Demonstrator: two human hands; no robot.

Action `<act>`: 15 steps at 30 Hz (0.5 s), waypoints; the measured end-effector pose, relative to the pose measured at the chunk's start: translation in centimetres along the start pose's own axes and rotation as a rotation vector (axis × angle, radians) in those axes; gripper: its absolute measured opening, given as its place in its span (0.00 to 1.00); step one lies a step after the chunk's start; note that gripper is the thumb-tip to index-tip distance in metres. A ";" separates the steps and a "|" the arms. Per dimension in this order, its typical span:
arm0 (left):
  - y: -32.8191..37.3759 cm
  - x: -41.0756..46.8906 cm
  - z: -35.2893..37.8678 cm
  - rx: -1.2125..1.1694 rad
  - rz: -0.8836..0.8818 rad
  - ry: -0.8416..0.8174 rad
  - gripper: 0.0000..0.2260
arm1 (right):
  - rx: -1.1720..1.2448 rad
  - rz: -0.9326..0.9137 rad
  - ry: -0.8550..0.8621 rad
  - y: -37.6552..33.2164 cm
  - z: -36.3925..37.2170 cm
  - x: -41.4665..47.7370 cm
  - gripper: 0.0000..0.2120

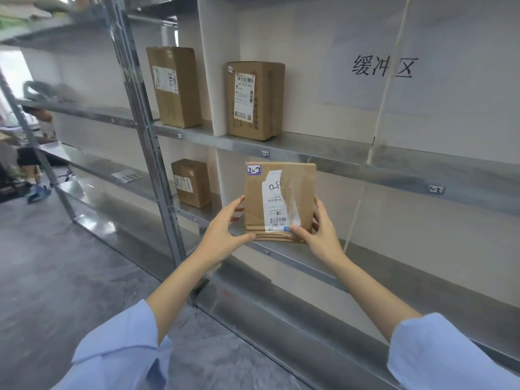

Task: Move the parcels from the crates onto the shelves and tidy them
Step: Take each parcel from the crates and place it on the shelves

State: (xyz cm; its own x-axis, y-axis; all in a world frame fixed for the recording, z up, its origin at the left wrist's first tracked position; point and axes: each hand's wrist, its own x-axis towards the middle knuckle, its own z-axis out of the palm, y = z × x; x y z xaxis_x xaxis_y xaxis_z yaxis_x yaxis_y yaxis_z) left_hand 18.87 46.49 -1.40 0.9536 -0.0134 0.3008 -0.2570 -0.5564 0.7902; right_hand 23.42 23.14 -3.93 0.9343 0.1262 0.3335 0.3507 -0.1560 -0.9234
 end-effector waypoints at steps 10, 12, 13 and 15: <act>-7.4 6.8 1.0 0.186 -0.087 -0.081 0.33 | -0.065 0.044 0.051 8.7 3.5 6.4 0.41; -8.5 8.2 1.2 0.311 -0.067 -0.065 0.31 | -0.084 0.052 0.066 10.4 3.9 7.8 0.42; -9.0 8.8 1.3 0.388 -0.057 -0.057 0.30 | -0.091 0.061 0.080 11.3 4.1 8.3 0.42; -10.3 9.8 1.9 0.556 -0.035 -0.053 0.29 | -0.098 0.092 0.114 13.0 4.5 9.2 0.42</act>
State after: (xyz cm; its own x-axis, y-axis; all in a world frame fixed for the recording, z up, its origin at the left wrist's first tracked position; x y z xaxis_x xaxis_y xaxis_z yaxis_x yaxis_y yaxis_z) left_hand 31.12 50.54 -7.60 0.9704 -0.0204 0.2406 -0.1170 -0.9114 0.3945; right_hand 36.28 26.73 -13.69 0.9621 -0.0045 0.2725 0.2623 -0.2573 -0.9301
